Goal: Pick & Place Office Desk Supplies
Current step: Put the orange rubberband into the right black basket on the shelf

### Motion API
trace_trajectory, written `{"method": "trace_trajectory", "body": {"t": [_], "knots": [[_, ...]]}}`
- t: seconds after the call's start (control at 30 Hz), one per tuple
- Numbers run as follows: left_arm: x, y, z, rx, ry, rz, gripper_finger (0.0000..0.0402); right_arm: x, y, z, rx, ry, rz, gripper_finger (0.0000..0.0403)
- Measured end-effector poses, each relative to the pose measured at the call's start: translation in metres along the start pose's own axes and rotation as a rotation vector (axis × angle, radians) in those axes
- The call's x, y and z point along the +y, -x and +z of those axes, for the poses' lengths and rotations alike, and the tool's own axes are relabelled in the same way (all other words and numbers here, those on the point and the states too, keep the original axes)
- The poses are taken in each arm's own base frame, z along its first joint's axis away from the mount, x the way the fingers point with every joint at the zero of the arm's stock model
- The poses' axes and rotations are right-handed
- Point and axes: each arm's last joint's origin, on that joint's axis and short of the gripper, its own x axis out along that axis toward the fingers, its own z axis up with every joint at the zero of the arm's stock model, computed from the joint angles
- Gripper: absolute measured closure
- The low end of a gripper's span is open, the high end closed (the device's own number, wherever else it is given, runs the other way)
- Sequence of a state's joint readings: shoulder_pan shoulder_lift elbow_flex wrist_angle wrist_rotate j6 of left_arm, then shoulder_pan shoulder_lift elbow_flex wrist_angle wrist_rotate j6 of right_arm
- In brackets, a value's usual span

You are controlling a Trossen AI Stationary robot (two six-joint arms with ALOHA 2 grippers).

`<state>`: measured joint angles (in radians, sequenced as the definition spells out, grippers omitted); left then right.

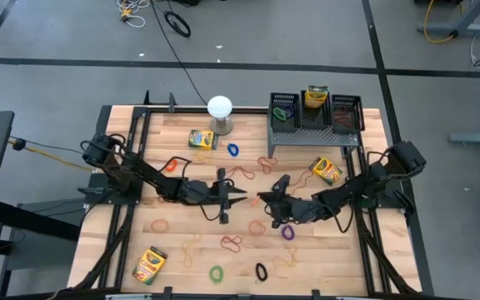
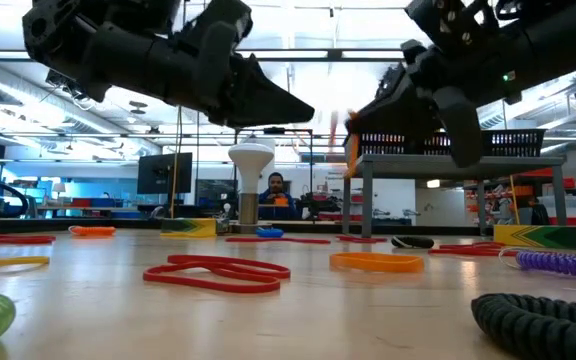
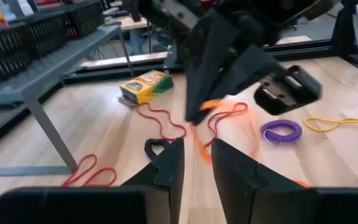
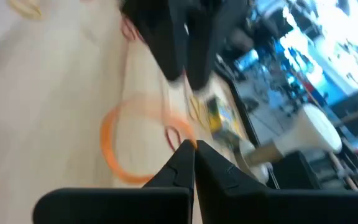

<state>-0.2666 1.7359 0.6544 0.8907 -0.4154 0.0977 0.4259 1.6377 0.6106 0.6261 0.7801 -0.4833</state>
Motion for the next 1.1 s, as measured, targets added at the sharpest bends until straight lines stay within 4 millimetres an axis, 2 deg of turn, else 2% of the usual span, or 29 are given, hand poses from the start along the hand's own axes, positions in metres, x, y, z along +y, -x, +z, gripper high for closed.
{"method": "trace_trajectory", "body": {"t": [0.17, 0.33, 0.47, 0.6, 0.73, 0.93, 1.1], "knots": [[-0.002, 0.003, 0.0, 0.011, -0.053, 0.055, 0.0314, -0.014, 0.011, 0.0, 0.073, -0.042, -0.035, 0.0399], [0.003, 0.001, 0.001, 0.006, -0.041, 0.083, 0.033, -0.042, 0.03, 0.005, 0.107, -0.09, -0.097, 0.04], [0.005, 0.004, 0.008, -0.014, -0.052, 0.083, 0.0361, -0.075, 0.051, 0.009, 0.111, -0.157, -0.195, 0.0401], [0.009, 0.014, 0.008, -0.036, -0.038, 0.087, 0.0393, -0.116, 0.076, 0.014, 0.137, -0.234, -0.314, 0.0401], [0.013, 0.019, 0.005, -0.044, 0.019, 0.093, 0.0391, -0.16, 0.095, 0.013, 0.209, -0.308, -0.403, 0.0402], [0.013, 0.019, 0.004, -0.042, 0.066, 0.09, 0.0371, -0.214, 0.104, -0.001, 0.411, -0.393, -0.561, 0.0402], [0.012, 0.019, 0.004, -0.042, 0.079, 0.082, 0.037, -0.241, 0.102, -0.022, 0.576, -0.44, -0.649, 0.0403]]}}
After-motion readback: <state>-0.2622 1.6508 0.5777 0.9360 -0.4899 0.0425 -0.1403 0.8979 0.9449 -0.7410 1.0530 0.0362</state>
